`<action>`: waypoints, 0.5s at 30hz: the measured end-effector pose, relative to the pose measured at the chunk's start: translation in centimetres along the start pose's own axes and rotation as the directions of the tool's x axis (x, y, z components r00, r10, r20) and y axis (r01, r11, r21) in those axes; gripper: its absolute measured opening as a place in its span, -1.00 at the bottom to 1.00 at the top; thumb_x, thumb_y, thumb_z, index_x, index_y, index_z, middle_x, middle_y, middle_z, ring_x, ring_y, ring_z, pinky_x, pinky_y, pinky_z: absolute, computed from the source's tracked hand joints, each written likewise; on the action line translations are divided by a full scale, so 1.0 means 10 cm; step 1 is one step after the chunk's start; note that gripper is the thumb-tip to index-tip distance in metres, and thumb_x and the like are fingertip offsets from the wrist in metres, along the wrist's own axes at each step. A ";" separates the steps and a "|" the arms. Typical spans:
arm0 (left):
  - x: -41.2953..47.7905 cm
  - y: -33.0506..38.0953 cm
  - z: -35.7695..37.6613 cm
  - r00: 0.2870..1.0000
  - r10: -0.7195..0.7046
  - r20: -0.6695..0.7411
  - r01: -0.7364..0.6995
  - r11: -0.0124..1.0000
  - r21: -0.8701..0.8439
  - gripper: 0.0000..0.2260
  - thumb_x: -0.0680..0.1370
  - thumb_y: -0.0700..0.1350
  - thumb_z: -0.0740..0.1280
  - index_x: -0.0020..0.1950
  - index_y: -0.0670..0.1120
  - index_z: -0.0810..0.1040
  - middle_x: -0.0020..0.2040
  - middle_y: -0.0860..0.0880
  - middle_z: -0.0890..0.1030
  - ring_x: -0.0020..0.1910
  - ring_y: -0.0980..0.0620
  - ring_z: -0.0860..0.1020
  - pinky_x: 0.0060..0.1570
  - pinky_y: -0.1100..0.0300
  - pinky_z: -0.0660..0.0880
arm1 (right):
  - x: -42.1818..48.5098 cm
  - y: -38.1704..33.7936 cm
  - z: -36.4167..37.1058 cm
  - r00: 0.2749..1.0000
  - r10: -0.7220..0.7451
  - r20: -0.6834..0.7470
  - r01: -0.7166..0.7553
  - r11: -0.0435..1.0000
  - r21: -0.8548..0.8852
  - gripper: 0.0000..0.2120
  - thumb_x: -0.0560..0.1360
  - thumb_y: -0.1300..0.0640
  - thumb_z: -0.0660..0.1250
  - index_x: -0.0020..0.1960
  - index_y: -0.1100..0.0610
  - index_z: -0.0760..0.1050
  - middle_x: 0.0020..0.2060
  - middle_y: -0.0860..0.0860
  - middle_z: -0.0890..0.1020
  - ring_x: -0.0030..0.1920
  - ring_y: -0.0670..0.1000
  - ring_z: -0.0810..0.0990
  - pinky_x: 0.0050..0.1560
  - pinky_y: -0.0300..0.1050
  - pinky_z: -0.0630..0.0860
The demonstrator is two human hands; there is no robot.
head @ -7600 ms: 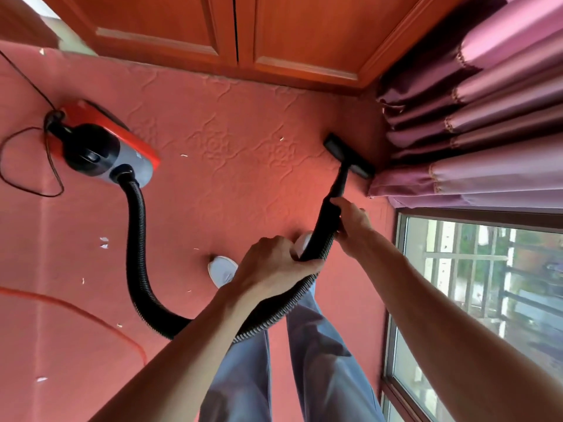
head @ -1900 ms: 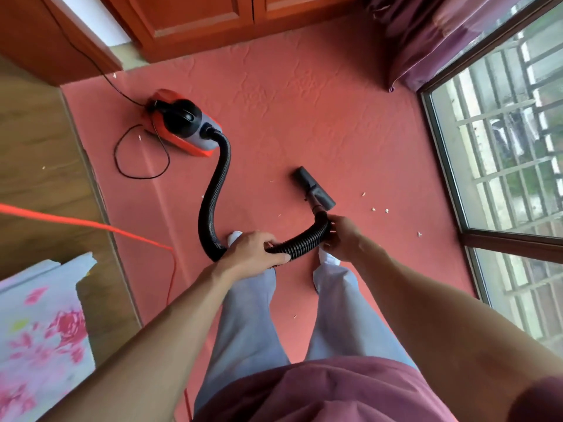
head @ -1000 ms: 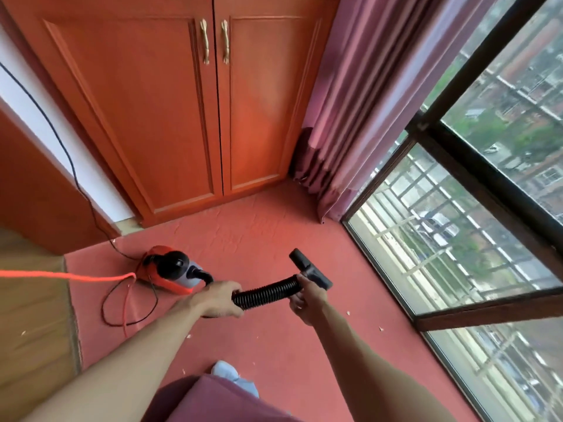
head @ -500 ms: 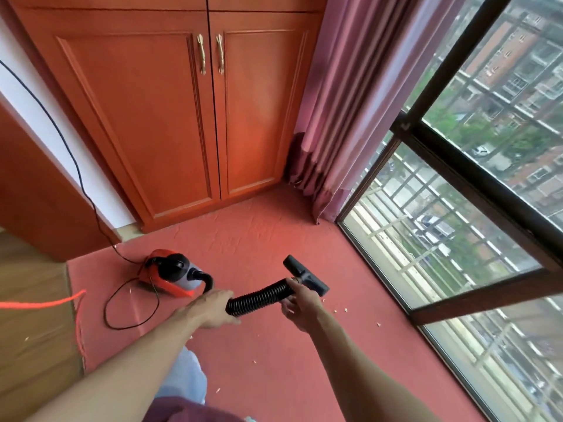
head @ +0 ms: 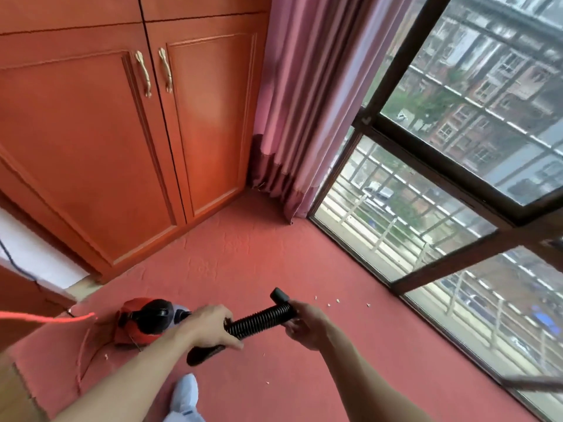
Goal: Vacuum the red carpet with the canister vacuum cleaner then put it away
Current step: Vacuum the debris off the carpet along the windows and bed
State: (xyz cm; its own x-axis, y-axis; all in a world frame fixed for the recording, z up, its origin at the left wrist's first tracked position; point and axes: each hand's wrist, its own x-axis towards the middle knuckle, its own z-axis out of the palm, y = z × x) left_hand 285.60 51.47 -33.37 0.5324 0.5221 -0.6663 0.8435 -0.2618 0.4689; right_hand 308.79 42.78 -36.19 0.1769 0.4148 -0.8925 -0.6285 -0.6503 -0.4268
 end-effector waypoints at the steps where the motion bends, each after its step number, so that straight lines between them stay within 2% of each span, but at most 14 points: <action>1: 0.03 -0.07 -0.10 1.000 0.014 0.015 -0.014 1.000 -0.014 -0.59 0.22 0.33 0.50 -0.22 0.05 0.54 -0.26 0.11 0.59 -0.22 0.08 0.55 -0.23 0.17 0.40 | 0.01 0.00 0.08 1.000 -0.013 -0.018 0.014 0.999 0.035 -0.88 0.58 0.18 0.29 -0.01 0.13 0.34 -0.41 0.02 0.19 -0.61 -0.09 0.21 -0.57 -0.27 0.25; 5: 0.12 -0.32 -0.37 0.993 0.071 0.095 -0.069 0.997 -0.022 -0.59 0.21 0.37 0.51 -0.23 0.09 0.56 -0.28 0.15 0.60 -0.26 0.17 0.54 -0.28 0.23 0.40 | 0.05 0.10 0.34 0.995 -0.044 -0.086 0.055 0.990 0.133 -0.85 0.60 0.19 0.27 -0.09 0.12 0.31 -0.39 0.01 0.17 -0.61 -0.11 0.17 -0.61 -0.28 0.20; 8: 0.15 -0.49 -0.43 0.987 0.104 0.123 -0.089 0.989 -0.121 -0.52 0.16 0.41 0.50 -0.16 0.09 0.64 -0.25 0.14 0.66 -0.22 0.17 0.59 -0.16 0.19 0.50 | 0.07 0.21 0.45 0.992 -0.056 -0.112 0.075 0.981 0.178 -0.90 0.60 0.18 0.27 0.01 0.14 0.33 -0.41 0.00 0.16 -0.59 -0.11 0.14 -0.61 -0.29 0.17; 10: 0.14 -0.59 -0.41 0.982 0.118 0.148 -0.086 0.975 -0.207 -0.54 0.18 0.38 0.53 -0.14 0.07 0.67 -0.26 0.13 0.68 -0.23 0.18 0.61 -0.15 0.23 0.51 | 0.06 0.26 0.49 0.987 -0.053 -0.153 0.081 0.979 0.185 -0.86 0.59 0.16 0.29 0.09 0.14 0.35 -0.42 -0.01 0.18 -0.59 -0.12 0.16 -0.60 -0.31 0.17; 13: 0.12 -0.71 -0.28 0.974 0.139 0.178 -0.082 0.952 -0.294 -0.56 0.19 0.38 0.54 -0.14 0.09 0.69 -0.22 0.08 0.71 -0.16 0.12 0.66 -0.05 0.15 0.57 | 0.00 0.34 0.51 0.980 -0.054 -0.194 0.084 0.986 0.147 -0.83 0.58 0.15 0.32 0.11 0.15 0.39 -0.45 -0.02 0.25 -0.58 -0.13 0.21 -0.58 -0.30 0.22; 15: 0.07 -0.76 -0.18 0.968 0.153 0.200 -0.085 0.946 -0.312 -0.61 0.25 0.35 0.53 -0.12 0.10 0.70 -0.21 0.10 0.70 -0.14 0.14 0.67 -0.09 0.22 0.55 | -0.04 0.41 0.52 0.976 -0.050 -0.213 0.080 0.988 0.135 -0.83 0.57 0.14 0.34 0.09 0.16 0.41 -0.46 -0.02 0.28 -0.58 -0.12 0.23 -0.57 -0.29 0.26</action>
State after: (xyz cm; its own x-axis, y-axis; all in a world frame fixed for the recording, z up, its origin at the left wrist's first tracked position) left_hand 279.46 55.29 -36.32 0.6582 0.3029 -0.6892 0.7310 -0.0384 0.6813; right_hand 302.18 43.21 -36.84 0.3658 0.3015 -0.8805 -0.7085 -0.5233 -0.4735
